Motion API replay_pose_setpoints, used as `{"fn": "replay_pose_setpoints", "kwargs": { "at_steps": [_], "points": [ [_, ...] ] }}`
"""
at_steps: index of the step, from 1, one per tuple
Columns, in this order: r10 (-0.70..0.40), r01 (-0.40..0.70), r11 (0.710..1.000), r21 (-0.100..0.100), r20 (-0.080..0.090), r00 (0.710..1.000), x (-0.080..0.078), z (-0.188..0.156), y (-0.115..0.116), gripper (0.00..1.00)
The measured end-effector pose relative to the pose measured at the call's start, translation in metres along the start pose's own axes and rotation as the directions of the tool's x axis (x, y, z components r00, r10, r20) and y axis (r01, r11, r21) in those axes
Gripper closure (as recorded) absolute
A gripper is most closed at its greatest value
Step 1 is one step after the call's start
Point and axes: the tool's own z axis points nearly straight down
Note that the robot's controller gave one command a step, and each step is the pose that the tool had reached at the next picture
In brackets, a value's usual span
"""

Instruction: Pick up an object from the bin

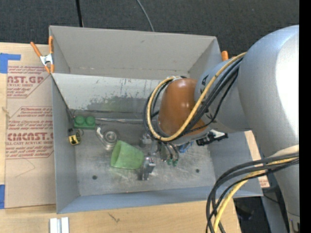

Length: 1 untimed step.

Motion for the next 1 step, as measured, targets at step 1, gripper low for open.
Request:
{"fn": "replay_pose_setpoints", "kwargs": {
  "at_steps": [1],
  "points": [
    [0.168,-0.168,0.986,0.001,-0.004,0.986,0.0201,-0.0051,0.0677,0.0]
  ]
}}
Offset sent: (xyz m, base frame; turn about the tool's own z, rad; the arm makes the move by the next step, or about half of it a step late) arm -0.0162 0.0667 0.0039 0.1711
